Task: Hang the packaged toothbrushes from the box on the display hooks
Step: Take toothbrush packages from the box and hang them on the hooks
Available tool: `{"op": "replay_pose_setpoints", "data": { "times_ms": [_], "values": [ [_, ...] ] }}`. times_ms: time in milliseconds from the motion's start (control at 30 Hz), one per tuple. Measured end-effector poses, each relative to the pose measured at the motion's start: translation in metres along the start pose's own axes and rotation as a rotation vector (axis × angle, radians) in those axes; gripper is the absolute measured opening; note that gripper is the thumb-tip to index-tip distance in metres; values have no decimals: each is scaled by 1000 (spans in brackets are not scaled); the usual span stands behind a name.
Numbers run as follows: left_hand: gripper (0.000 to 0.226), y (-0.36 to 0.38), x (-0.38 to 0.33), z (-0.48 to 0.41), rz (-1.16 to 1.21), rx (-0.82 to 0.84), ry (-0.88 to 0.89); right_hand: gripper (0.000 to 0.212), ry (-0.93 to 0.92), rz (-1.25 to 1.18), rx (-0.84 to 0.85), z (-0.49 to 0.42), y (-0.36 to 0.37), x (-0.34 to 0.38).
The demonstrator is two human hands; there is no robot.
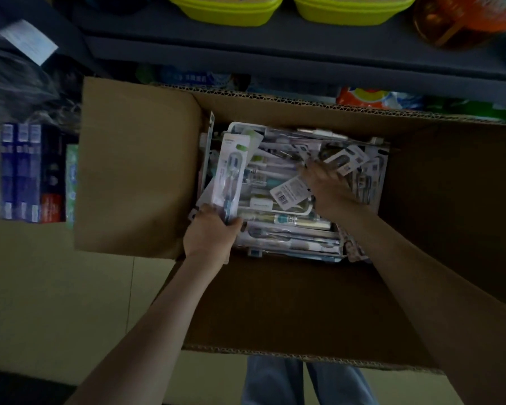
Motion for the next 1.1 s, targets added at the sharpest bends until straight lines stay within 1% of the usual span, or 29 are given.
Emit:
{"op": "replay_pose_setpoints", "data": {
  "times_ms": [67,133,200,233,267,300,333,367,433,533,600,733,800,900,967,1033,1100],
  "values": [
    [53,3,3,-3,5,17,-15,82,3,68,39,-8,8,3],
    [53,4,3,-5,6,36,-21,74,39,119,29,-11,9,6],
    [53,3,1,-4,8,41,-22,58,38,144,26,-12,6,9],
    [55,2,1,-4,2,37,-16,47,23,106,30,-11,3,7],
    [56,1,0,-4,-3,34,-12,37,8,11,25,-8,-4,6],
    [56,0,-1,-3,-9,32,-12,29,1,-126,24,-4,-14,6],
    [56,0,-3,-2,-23,33,-13,26,-4,-273,40,0,-23,9],
    [56,0,-4,-1,-42,35,-9,31,-8,-391,70,5,-30,14],
    [54,2,-7,1,-67,31,15,48,12,-518,112,9,-34,24],
    [55,4,-10,1,-93,21,43,57,30,-682,93,7,-25,37],
    [57,6,-10,1,-77,25,54,64,70,-739,69,3,-12,38],
    [56,9,-5,0,-26,35,44,76,247,-520,-97,7,19,28],
    [53,11,-3,-2,1,42,27,83,297,-382,-129,14,23,27],
    [54,12,-3,0,23,44,24,87,345,-205,-28,26,34,30],
    [58,9,-4,3,12,44,38,84,365,-124,29,31,39,35],
    [62,3,-7,9,1,44,57,83,373,-74,52,37,36,40],
    [62,-4,-10,17,2,38,80,82,334,-27,54,44,27,46]
  ]
}}
Point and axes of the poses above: each hand's wrist, its own z-axis away from the middle knuckle, its own y-axis out of the palm, x = y × z, the point moved 4 cm from there along -z, towards the middle knuckle, and after that the axes turned 12 degrees about -y, right-handed, at the moved point
